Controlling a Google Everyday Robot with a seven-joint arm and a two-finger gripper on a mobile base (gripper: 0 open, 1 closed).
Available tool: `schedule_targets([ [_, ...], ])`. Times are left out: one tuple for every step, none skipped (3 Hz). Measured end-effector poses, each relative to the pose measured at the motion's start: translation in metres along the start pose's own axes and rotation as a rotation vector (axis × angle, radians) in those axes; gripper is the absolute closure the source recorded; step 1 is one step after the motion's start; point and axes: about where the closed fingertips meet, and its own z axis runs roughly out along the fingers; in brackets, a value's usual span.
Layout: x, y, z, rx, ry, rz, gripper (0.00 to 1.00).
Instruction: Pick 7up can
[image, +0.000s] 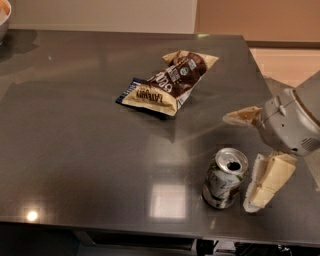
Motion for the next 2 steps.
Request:
schedule_targets([
  [-0.0066,0.009,0.0115,-0.025,-0.03,-0.024,0.0],
  [-0.0085,0.0128,0.017,-0.032,-0.036,-0.031,0.18],
])
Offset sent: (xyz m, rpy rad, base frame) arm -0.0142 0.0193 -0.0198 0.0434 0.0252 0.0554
